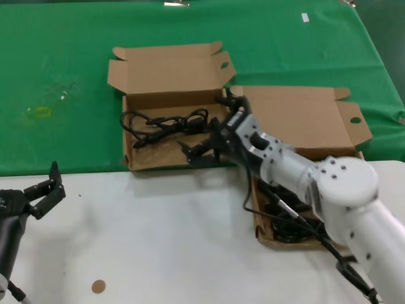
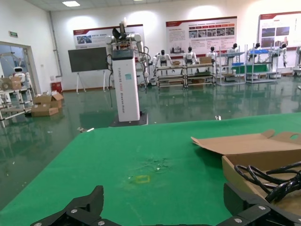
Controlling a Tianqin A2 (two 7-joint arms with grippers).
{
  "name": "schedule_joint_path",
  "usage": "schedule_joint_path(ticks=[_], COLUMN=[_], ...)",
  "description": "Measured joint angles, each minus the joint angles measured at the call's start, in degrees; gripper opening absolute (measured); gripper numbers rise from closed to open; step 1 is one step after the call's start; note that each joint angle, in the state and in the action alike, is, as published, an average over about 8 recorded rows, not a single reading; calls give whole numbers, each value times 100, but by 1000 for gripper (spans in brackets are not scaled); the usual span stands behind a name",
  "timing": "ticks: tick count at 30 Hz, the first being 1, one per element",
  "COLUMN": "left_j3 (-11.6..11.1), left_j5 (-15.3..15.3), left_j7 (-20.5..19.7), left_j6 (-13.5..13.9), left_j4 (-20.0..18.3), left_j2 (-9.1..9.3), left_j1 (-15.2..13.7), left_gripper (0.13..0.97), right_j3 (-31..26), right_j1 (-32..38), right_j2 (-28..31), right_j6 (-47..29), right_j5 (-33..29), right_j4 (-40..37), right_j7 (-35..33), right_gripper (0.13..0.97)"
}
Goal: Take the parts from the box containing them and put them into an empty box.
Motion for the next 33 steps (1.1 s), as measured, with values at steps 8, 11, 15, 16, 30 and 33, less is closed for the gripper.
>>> schedule_joint_path(ticks=[8, 11, 15, 16, 30, 33], left_j3=[0, 0, 0, 0, 0, 0], left_j5=[0, 0, 0, 0, -1, -1], left_j7=[1, 0, -1, -1, -1, -1], left_j6=[0, 0, 0, 0, 0, 0], left_j4=[0, 0, 0, 0, 0, 0], left_j2=[0, 0, 0, 0, 0, 0], left_j1=[0, 0, 0, 0, 0, 0], left_gripper=[906, 942, 951, 954, 966, 966], right_j3=[410, 563, 766, 818, 1477, 1526], right_j1=[-927, -1273, -1732, -1849, -3339, -3449], right_j2=[184, 253, 344, 367, 663, 684], right_j6=[554, 762, 1036, 1106, 1996, 2061], right_j5=[248, 340, 463, 494, 893, 922], right_j4=[934, 1283, 1746, 1864, 3366, 3477], right_j7=[341, 468, 636, 679, 1227, 1268], right_gripper=[966, 966, 966, 966, 966, 966])
